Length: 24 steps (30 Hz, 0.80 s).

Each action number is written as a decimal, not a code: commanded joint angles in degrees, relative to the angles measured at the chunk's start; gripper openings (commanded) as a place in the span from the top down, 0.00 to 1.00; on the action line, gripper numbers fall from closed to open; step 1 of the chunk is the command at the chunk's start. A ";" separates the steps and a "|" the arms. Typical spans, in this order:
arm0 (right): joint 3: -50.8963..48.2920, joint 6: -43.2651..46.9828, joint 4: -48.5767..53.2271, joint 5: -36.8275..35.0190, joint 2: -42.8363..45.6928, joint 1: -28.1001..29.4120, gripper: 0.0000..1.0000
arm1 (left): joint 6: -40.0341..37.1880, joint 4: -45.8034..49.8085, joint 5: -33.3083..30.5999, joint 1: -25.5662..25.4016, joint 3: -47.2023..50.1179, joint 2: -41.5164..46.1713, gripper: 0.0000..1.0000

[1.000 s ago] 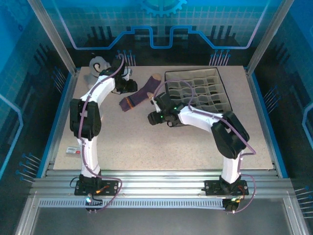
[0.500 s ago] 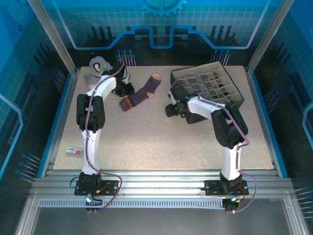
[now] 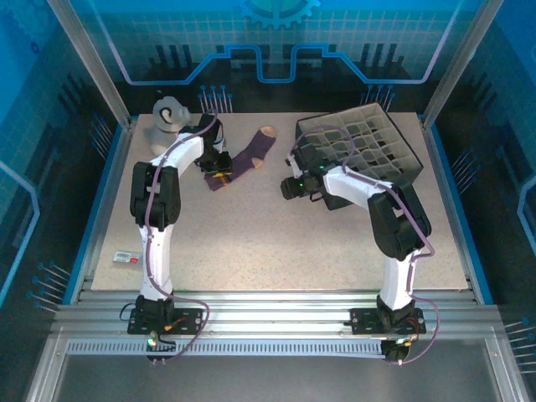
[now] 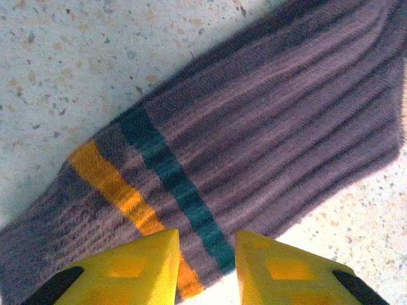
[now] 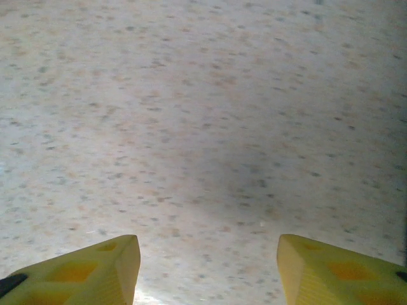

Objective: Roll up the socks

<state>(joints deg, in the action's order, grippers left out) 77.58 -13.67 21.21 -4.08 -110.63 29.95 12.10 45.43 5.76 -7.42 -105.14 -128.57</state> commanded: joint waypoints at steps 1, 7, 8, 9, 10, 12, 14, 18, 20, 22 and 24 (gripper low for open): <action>5.00 -0.19 0.55 0.43 -1.56 3.29 0.42 | 1.27 2.21 -2.28 0.13 1.45 5.27 0.74; 19.55 -1.02 1.38 0.22 -11.40 8.40 0.46 | 1.86 -0.22 -3.56 1.14 9.49 14.24 0.73; 22.26 -1.37 1.80 0.85 -13.33 8.95 0.49 | 1.93 -0.55 -3.56 1.49 10.72 15.51 0.73; 25.60 -1.76 2.33 1.48 -15.52 9.48 0.52 | 1.81 -0.97 -3.56 1.90 12.10 16.86 0.73; 28.99 -2.05 2.88 1.84 -17.88 10.16 0.53 | 1.72 -1.41 -3.50 2.37 13.34 18.10 0.73; 35.30 -2.15 4.05 2.05 -22.13 11.14 0.54 | 1.66 -1.96 -3.01 3.38 15.04 19.42 0.72; 41.54 -2.15 5.47 2.05 -27.37 12.04 0.54 | 1.45 -1.88 -2.24 4.35 15.74 19.81 0.72; 53.36 -2.92 7.54 1.84 -36.08 12.93 0.54 | 1.26 -2.13 -0.74 5.39 16.44 19.68 0.73; 58.11 -3.46 8.11 1.78 -39.76 13.07 0.54 | 1.31 -2.53 -0.09 5.64 16.71 19.52 0.73; 62.14 -3.91 8.22 1.87 -42.74 13.24 0.54 | 1.18 -2.68 0.45 5.82 16.72 19.20 0.73; 64.51 -4.13 8.05 1.48 -44.93 13.30 0.54 | 1.09 -2.71 0.97 6.00 16.81 18.89 0.73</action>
<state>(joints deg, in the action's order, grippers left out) 137.64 -16.53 27.09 -2.57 -152.75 42.83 13.19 43.18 4.49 -2.02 -88.75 -109.69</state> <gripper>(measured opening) 0.461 0.274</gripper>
